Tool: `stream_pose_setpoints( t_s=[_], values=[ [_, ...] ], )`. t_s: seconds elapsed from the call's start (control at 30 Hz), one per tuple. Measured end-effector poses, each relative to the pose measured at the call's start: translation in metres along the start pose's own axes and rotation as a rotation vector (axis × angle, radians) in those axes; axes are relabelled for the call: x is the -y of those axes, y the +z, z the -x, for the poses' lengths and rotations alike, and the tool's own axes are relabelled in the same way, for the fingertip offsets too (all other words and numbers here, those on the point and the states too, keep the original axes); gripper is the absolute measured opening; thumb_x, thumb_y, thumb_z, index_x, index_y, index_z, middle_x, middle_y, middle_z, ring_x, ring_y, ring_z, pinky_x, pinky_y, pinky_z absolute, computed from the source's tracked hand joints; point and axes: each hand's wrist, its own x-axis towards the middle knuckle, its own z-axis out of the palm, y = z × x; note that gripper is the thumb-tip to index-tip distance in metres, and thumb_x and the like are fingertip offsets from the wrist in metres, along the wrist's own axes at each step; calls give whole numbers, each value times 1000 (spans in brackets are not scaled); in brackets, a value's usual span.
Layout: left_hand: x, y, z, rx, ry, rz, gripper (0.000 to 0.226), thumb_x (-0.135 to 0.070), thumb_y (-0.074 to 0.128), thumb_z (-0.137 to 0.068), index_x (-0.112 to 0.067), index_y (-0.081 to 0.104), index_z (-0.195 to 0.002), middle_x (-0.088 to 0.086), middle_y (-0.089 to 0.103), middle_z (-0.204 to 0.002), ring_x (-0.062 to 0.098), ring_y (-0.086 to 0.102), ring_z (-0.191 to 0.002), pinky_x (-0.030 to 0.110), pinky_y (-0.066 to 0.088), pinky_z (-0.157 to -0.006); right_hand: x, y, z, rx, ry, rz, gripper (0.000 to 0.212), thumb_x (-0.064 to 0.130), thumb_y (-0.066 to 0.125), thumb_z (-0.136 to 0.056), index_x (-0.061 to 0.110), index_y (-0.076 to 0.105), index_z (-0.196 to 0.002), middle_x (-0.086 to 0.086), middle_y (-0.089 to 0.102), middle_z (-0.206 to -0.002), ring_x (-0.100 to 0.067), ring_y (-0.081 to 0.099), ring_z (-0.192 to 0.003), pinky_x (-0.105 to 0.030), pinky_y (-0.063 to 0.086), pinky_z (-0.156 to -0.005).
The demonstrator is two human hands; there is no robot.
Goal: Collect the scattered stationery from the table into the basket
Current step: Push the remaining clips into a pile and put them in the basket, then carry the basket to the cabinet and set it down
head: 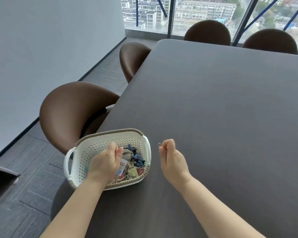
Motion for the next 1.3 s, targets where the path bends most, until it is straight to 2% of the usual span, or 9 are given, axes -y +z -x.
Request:
stream_pose_setpoints(
  t_s=[0.17, 0.3, 0.4, 0.5, 0.63, 0.8, 0.87, 1.0, 1.3],
  values=[
    [43, -21, 4, 212, 32, -48, 25, -37, 46, -93, -24, 50, -114, -5, 55, -112, 13, 48, -107, 28, 39, -89, 52, 47, -27, 175, -150, 72, 12, 30, 42, -97, 18, 44, -95, 4, 53, -92, -18, 48, -82, -29, 40, -72],
    [75, -23, 8, 327, 136, -145, 45, -32, 44, -95, -26, 40, -139, -13, 33, -147, 9, 14, -142, 40, 7, -116, 41, 69, -32, 213, -224, 239, 23, 26, 54, -92, 18, 64, -111, 1, 53, -133, -21, 41, -128, -40, 25, -113],
    [86, -25, 13, 155, 266, -39, 27, -31, 50, -90, -22, 69, -107, -10, 62, -121, 13, 53, -117, 45, 41, -103, 29, 77, -29, 3, -306, 317, 15, 30, 60, -81, 22, 72, -76, 9, 72, -84, -13, 67, -82, -39, 48, -93],
    [90, -28, 16, -66, 352, -43, 34, -41, 46, -82, -22, 74, -77, -12, 70, -86, 8, 64, -77, 33, 54, -75, 25, 77, -27, -101, -299, 349, 16, 33, 63, -79, 27, 67, -65, 14, 66, -59, -8, 61, -55, -26, 35, -89],
    [96, -25, 20, -165, 221, -92, 33, -42, 46, -82, -22, 72, -88, -3, 66, -105, 14, 51, -107, 33, 35, -94, 24, 73, -24, -110, -296, 360, 25, 34, 47, -86, 25, 70, -87, 6, 72, -97, -20, 64, -95, -33, 33, -97],
    [99, -21, 30, -124, -126, -73, 55, -24, 66, -81, -9, 46, -131, 18, 40, -138, 34, 39, -127, 46, 39, -101, 25, 61, -25, 103, 44, 258, 60, 26, 54, -91, 23, 26, -144, 4, 21, -154, -19, 21, -140, -36, 23, -113],
    [92, -24, 33, -79, -321, 103, 66, -20, 62, -85, -10, 28, -141, 15, 32, -144, 31, 41, -127, 41, 44, -97, 26, 56, -24, 161, 214, 144, 67, 25, 53, -92, 24, 14, -147, -1, 33, -149, -22, 38, -131, -36, 35, -104],
    [87, -26, 41, -47, -510, 128, 66, -10, 50, -91, -23, 14, -144, 11, 44, -136, 29, 57, -110, 43, 56, -81, 24, 53, -19, 217, 306, 116, 58, 22, 36, -98, 25, 6, -148, -9, 60, -87, -25, 59, -76, -34, 45, -61],
    [100, -31, 104, -147, -627, 140, 71, -2, 41, -90, -34, 8, -145, 9, 53, -131, 23, 62, -92, 39, 58, -70, 38, 69, -5, 314, 198, 138, 60, 10, 29, -96, 28, 6, -148, -14, 61, -104, -28, 61, -85, -35, 49, -70]
  ],
)
